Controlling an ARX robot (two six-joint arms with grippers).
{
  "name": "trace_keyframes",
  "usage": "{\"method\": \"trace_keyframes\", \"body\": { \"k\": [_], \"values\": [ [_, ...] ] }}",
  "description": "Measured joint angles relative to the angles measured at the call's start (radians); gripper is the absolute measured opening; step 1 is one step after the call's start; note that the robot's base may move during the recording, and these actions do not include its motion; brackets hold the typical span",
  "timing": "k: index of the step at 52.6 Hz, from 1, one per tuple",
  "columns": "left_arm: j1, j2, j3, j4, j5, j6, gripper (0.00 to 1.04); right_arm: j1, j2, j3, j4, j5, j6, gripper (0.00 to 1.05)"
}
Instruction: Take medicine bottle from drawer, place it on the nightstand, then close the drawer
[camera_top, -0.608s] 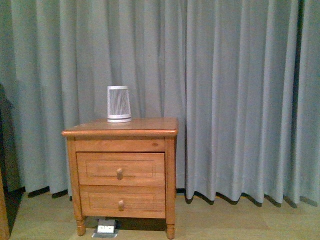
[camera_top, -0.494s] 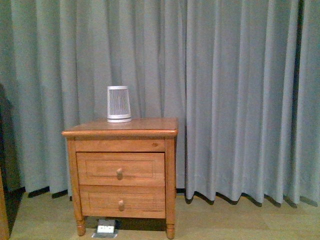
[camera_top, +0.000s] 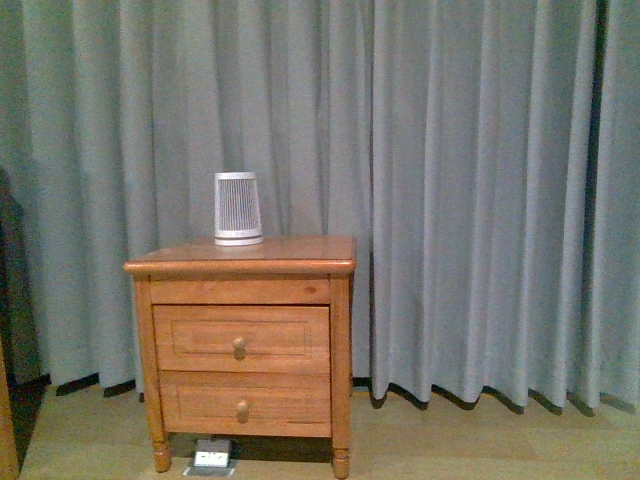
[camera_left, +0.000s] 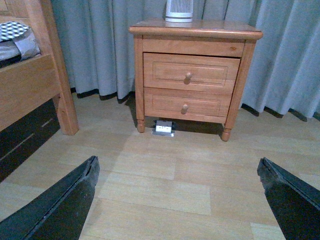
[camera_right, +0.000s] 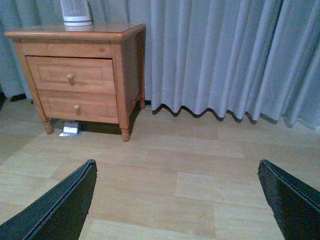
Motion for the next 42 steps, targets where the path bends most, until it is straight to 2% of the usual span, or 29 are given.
{"method": "trace_keyframes", "body": {
  "k": [42],
  "values": [
    [0.000, 0.000, 0.000, 0.000, 0.000, 0.000, 0.98, 0.000, 0.000, 0.000, 0.000, 0.000, 0.000, 0.98]
  ]
}}
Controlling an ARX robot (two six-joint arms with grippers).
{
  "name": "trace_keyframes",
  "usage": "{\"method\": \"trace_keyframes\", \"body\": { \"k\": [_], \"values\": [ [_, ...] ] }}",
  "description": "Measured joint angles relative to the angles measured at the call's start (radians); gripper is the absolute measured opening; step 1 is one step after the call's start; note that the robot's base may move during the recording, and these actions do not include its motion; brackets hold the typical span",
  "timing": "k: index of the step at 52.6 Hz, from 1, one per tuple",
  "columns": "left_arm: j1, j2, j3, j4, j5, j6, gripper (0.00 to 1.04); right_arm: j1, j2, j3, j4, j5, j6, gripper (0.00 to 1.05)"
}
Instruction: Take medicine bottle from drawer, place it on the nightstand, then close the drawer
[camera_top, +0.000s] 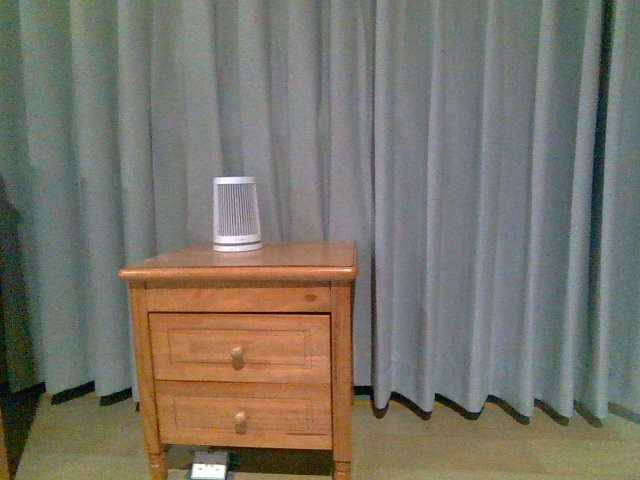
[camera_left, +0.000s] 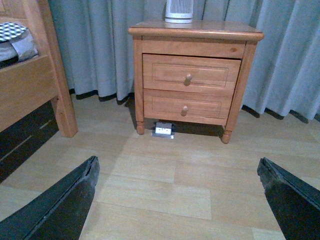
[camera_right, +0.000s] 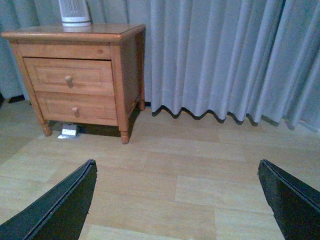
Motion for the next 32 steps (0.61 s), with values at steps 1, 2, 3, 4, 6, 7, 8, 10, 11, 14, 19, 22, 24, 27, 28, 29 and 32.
{"method": "trace_keyframes", "body": {
  "k": [1, 2, 3, 4, 6, 7, 8, 10, 11, 14, 19, 22, 24, 27, 28, 29, 32],
  "values": [
    [0.000, 0.000, 0.000, 0.000, 0.000, 0.000, 0.98, 0.000, 0.000, 0.000, 0.000, 0.000, 0.000, 0.98],
    [0.000, 0.000, 0.000, 0.000, 0.000, 0.000, 0.98, 0.000, 0.000, 0.000, 0.000, 0.000, 0.000, 0.98],
    [0.000, 0.000, 0.000, 0.000, 0.000, 0.000, 0.98, 0.000, 0.000, 0.000, 0.000, 0.000, 0.000, 0.98],
    [0.000, 0.000, 0.000, 0.000, 0.000, 0.000, 0.98, 0.000, 0.000, 0.000, 0.000, 0.000, 0.000, 0.98],
    [0.000, 0.000, 0.000, 0.000, 0.000, 0.000, 0.98, 0.000, 0.000, 0.000, 0.000, 0.000, 0.000, 0.98],
    [0.000, 0.000, 0.000, 0.000, 0.000, 0.000, 0.98, 0.000, 0.000, 0.000, 0.000, 0.000, 0.000, 0.98],
    [0.000, 0.000, 0.000, 0.000, 0.000, 0.000, 0.98, 0.000, 0.000, 0.000, 0.000, 0.000, 0.000, 0.98],
    [0.000, 0.000, 0.000, 0.000, 0.001, 0.000, 0.98, 0.000, 0.000, 0.000, 0.000, 0.000, 0.000, 0.98],
    [0.000, 0.000, 0.000, 0.000, 0.000, 0.000, 0.98, 0.000, 0.000, 0.000, 0.000, 0.000, 0.000, 0.98],
    [0.000, 0.000, 0.000, 0.000, 0.000, 0.000, 0.98, 0.000, 0.000, 0.000, 0.000, 0.000, 0.000, 0.98],
    [0.000, 0.000, 0.000, 0.000, 0.000, 0.000, 0.98, 0.000, 0.000, 0.000, 0.000, 0.000, 0.000, 0.98],
    [0.000, 0.000, 0.000, 0.000, 0.000, 0.000, 0.98, 0.000, 0.000, 0.000, 0.000, 0.001, 0.000, 0.98],
    [0.000, 0.000, 0.000, 0.000, 0.000, 0.000, 0.98, 0.000, 0.000, 0.000, 0.000, 0.000, 0.000, 0.98],
    [0.000, 0.000, 0.000, 0.000, 0.000, 0.000, 0.98, 0.000, 0.000, 0.000, 0.000, 0.000, 0.000, 0.98],
    [0.000, 0.000, 0.000, 0.000, 0.000, 0.000, 0.98, 0.000, 0.000, 0.000, 0.000, 0.001, 0.000, 0.98],
    [0.000, 0.000, 0.000, 0.000, 0.001, 0.000, 0.98, 0.000, 0.000, 0.000, 0.000, 0.000, 0.000, 0.98],
    [0.000, 0.000, 0.000, 0.000, 0.000, 0.000, 0.98, 0.000, 0.000, 0.000, 0.000, 0.002, 0.000, 0.98]
  ]
}}
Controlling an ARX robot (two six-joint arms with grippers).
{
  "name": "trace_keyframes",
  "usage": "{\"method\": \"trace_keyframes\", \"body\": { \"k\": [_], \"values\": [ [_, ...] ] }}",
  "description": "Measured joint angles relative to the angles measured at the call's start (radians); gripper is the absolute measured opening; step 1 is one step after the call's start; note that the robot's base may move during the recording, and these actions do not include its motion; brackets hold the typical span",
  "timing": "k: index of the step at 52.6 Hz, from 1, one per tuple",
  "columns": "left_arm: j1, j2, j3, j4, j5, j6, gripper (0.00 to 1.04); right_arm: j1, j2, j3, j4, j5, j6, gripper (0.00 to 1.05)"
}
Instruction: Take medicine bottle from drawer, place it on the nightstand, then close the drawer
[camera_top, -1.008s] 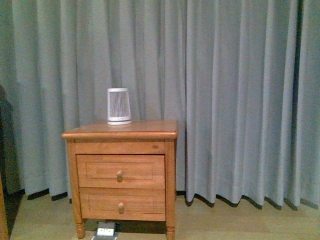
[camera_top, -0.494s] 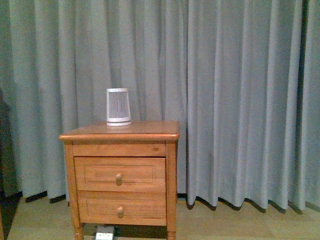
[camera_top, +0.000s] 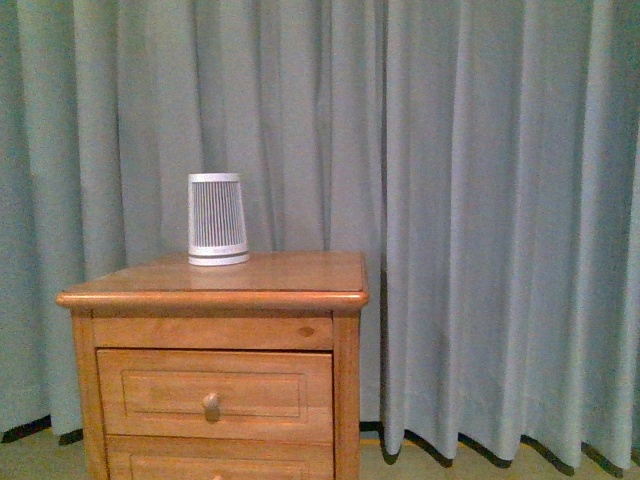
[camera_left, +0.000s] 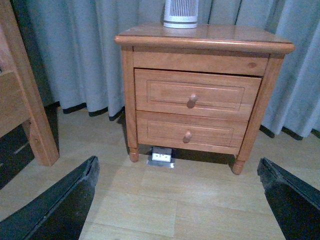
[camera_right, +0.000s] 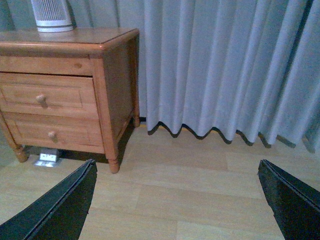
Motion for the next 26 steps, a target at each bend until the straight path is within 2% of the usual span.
{"method": "trace_keyframes", "body": {
  "k": [26],
  "values": [
    [0.000, 0.000, 0.000, 0.000, 0.000, 0.000, 0.98, 0.000, 0.000, 0.000, 0.000, 0.000, 0.000, 0.98]
  ]
}}
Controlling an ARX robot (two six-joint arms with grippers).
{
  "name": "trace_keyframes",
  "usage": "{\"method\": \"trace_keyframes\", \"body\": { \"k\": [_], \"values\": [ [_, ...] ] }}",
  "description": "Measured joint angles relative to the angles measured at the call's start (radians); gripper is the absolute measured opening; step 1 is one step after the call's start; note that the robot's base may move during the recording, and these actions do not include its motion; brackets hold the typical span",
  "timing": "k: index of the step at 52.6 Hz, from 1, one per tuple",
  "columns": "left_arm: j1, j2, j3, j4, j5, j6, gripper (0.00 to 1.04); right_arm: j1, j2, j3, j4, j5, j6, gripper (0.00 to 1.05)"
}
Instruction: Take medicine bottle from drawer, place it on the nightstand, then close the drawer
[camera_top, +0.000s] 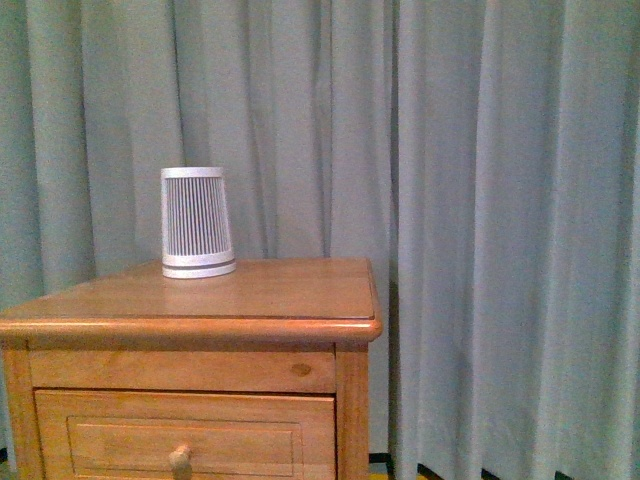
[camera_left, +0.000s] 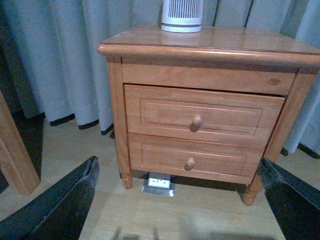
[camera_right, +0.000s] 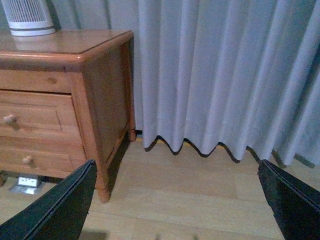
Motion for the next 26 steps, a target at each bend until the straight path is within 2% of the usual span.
{"method": "trace_keyframes", "body": {
  "k": [5, 8, 10, 15, 21, 26],
  "values": [
    [0.001, 0.007, 0.002, -0.011, 0.005, -0.005, 0.98, 0.000, 0.000, 0.000, 0.000, 0.000, 0.000, 0.98],
    [-0.003, 0.094, 0.059, -0.148, 0.008, -0.064, 0.98, 0.000, 0.000, 0.000, 0.000, 0.000, 0.000, 0.98],
    [-0.008, 0.188, 0.082, -0.162, 0.003, -0.109, 0.98, 0.000, 0.000, 0.000, 0.000, 0.000, 0.000, 0.98],
    [-0.047, 0.429, 0.096, 0.013, -0.035, -0.158, 0.98, 0.000, 0.000, 0.000, 0.000, 0.000, 0.000, 0.98],
    [-0.113, 0.755, 0.137, 0.354, -0.082, -0.148, 0.98, 0.000, 0.000, 0.000, 0.000, 0.000, 0.000, 0.98],
    [-0.135, 0.996, 0.200, 0.595, -0.097, -0.138, 0.98, 0.000, 0.000, 0.000, 0.000, 0.000, 0.000, 0.98]
  ]
}}
